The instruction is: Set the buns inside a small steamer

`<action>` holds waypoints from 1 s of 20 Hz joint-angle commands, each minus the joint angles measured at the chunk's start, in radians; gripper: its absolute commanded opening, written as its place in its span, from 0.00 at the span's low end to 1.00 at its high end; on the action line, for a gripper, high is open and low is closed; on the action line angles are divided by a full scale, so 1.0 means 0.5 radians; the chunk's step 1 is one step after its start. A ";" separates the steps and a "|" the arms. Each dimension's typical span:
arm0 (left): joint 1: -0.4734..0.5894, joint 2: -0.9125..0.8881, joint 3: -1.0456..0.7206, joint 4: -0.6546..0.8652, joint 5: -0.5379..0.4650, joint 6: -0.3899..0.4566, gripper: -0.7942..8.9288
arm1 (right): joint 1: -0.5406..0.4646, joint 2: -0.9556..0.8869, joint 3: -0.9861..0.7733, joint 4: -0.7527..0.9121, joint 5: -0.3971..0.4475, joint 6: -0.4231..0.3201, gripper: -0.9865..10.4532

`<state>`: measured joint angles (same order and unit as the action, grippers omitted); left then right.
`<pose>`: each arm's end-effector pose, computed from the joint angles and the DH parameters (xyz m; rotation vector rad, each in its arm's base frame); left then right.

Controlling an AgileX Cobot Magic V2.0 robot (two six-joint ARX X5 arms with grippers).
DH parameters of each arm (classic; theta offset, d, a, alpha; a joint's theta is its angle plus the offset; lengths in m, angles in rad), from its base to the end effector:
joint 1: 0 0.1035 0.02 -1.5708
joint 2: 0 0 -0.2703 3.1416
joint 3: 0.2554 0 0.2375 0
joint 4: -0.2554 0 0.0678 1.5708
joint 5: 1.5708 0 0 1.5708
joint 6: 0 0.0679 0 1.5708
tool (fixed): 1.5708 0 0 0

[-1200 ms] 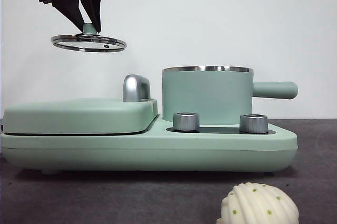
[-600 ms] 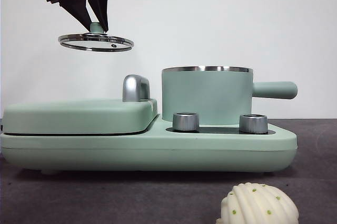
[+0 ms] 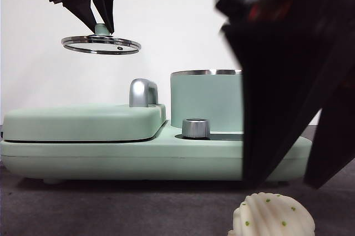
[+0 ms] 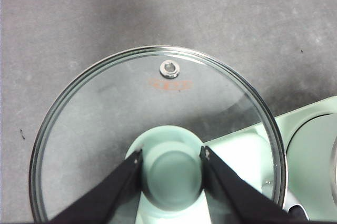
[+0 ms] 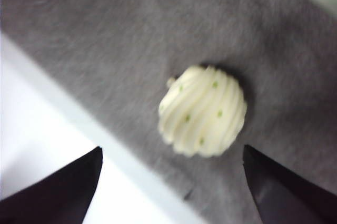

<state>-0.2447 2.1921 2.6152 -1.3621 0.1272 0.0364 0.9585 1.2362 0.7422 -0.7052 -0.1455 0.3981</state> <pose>0.4268 -0.1155 0.3633 0.0887 0.9363 -0.3612 0.1132 0.1783 0.1769 -0.1753 1.3057 0.7079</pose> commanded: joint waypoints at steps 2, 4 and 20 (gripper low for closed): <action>-0.008 -0.022 0.090 0.032 0.004 -0.006 0.19 | 0.025 0.170 0.006 0.117 0.138 0.026 0.46; -0.008 -0.022 0.090 0.032 0.004 -0.007 0.19 | 0.025 0.233 0.006 0.140 0.181 0.027 0.46; -0.008 -0.022 0.090 0.032 0.004 -0.007 0.19 | -0.005 0.348 0.452 -0.313 0.112 0.000 0.21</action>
<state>-0.2447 2.1921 2.6152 -1.3621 0.1272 0.0364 0.9466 1.3979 0.9447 -0.8532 -0.0868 0.3996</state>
